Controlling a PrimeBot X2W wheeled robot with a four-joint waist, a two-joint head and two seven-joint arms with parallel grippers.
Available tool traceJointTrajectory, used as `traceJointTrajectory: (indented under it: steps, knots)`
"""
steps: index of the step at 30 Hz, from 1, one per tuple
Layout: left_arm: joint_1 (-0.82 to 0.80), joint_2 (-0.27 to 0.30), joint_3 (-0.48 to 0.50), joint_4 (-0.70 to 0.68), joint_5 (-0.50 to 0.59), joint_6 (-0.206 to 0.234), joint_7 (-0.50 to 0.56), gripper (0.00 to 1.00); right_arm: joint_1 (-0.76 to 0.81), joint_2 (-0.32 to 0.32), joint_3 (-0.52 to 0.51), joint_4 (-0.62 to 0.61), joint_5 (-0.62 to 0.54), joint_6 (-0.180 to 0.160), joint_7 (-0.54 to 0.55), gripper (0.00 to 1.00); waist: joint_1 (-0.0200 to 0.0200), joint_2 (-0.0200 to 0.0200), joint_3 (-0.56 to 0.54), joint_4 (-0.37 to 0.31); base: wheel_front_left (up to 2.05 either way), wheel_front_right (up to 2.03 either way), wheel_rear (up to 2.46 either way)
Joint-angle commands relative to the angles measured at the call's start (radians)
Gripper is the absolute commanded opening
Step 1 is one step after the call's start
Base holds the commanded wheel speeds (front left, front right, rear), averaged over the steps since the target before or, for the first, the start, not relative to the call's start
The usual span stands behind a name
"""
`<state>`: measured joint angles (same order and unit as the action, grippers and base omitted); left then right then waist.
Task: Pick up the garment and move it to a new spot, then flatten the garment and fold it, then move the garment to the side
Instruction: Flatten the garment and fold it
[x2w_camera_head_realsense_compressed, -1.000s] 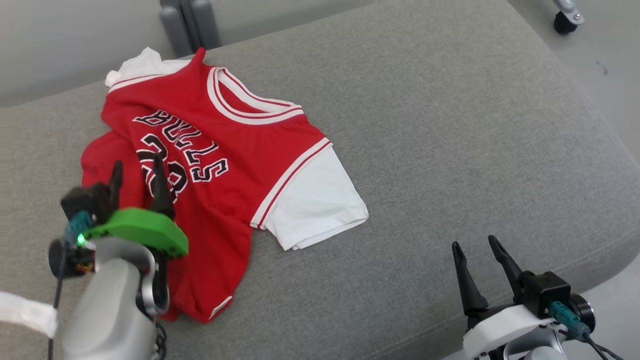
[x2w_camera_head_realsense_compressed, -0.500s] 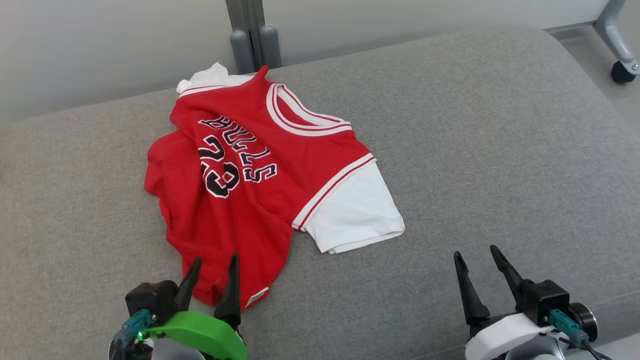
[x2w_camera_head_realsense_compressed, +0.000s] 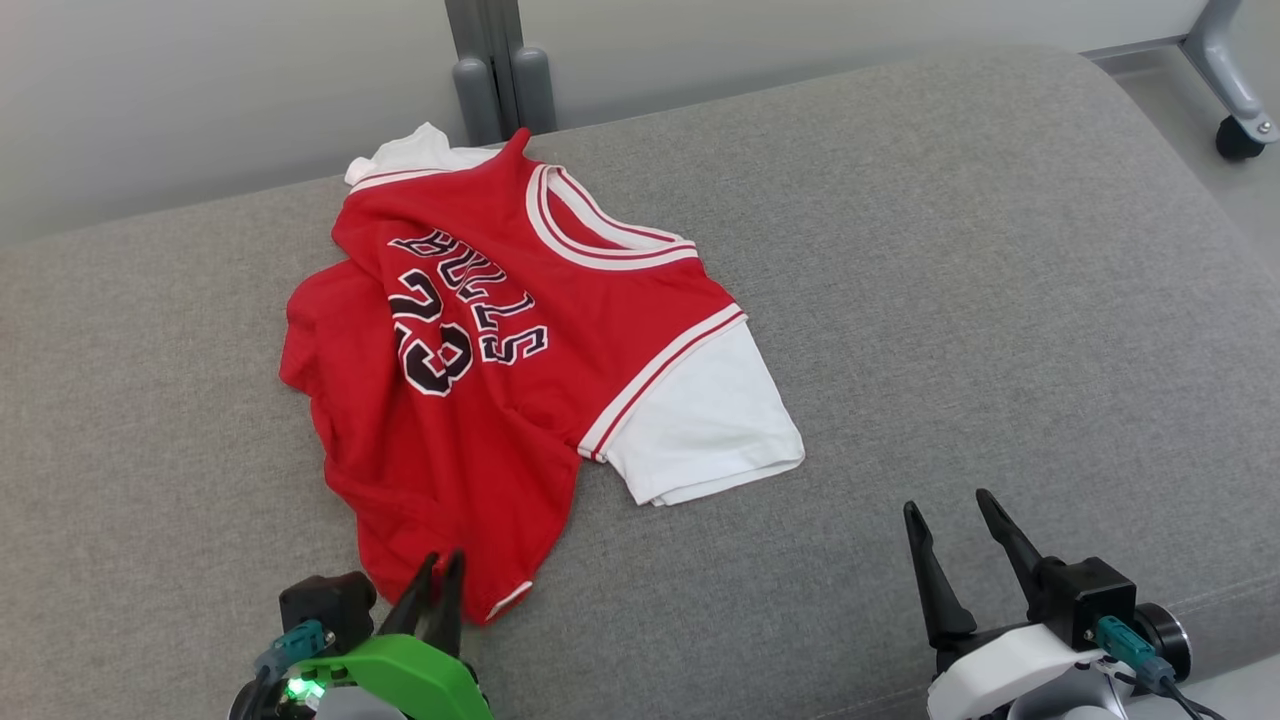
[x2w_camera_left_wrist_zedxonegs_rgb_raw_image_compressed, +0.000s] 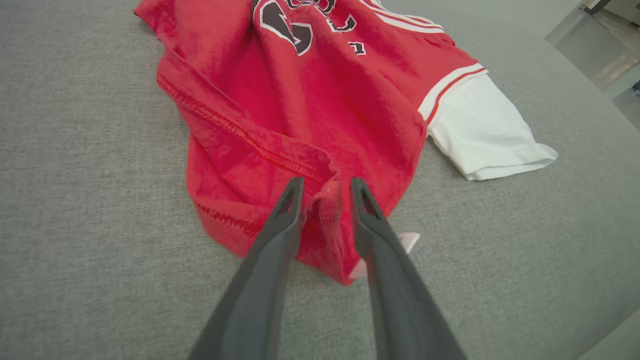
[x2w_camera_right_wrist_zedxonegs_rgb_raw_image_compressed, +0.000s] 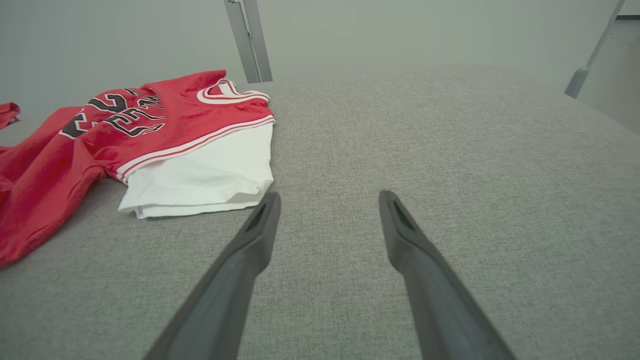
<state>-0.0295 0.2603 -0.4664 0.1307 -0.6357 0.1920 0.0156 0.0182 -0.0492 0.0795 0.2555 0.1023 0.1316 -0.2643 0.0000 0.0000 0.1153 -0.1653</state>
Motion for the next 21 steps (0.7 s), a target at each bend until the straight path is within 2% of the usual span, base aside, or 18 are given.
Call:
traceJointTrajectory:
  steps: [1,8,13,14,15,16,18,21]
  knots:
    - [-0.013,0.005,0.003,0.007,-0.001,-0.005,-0.006,0.0,-0.001,-0.002,-0.003,0.001,0.0,-0.002,0.0,1.0,0.0,0.0,-0.001,0.002,0.0,0.0,0.0]
    - [0.107,0.014,0.068,0.039,-0.033,0.054,-0.073,0.0,0.02,-0.002,-0.015,0.0,0.003,-0.002,0.0,1.0,0.0,0.0,-0.014,0.021,0.0,0.0,0.0]
    - [0.178,0.01,0.049,0.067,-0.031,0.045,-0.103,0.0,0.028,-0.002,-0.016,0.003,-0.002,-0.002,0.0,1.0,0.0,0.0,-0.019,0.051,0.0,0.0,0.0]
    - [0.184,0.002,0.046,0.076,-0.027,0.046,-0.116,0.33,0.03,-0.002,-0.014,0.005,-0.006,-0.002,0.0,1.0,0.0,0.0,-0.021,0.059,0.0,0.0,0.0]
    - [0.185,-0.002,0.041,0.081,-0.02,0.043,-0.129,0.9,0.031,-0.002,-0.012,0.006,-0.008,-0.002,0.0,1.0,0.0,0.0,-0.023,0.064,0.0,0.0,0.0]
    - [0.188,-0.016,0.04,0.088,-0.03,0.038,-0.139,1.0,0.032,-0.002,-0.012,0.007,-0.011,-0.002,0.0,1.0,0.0,0.0,-0.027,0.071,0.0,0.0,0.0]
    - [0.192,-0.028,0.038,0.098,-0.031,0.038,-0.159,1.0,0.033,-0.002,-0.013,0.009,-0.013,-0.002,0.0,1.0,0.0,0.0,-0.037,0.08,0.0,0.0,0.0]
    - [0.198,-0.042,0.072,0.107,0.003,0.077,-0.241,1.0,0.037,-0.002,-0.018,0.009,-0.023,-0.002,0.0,1.0,0.0,0.0,-0.058,0.089,0.0,0.0,0.0]
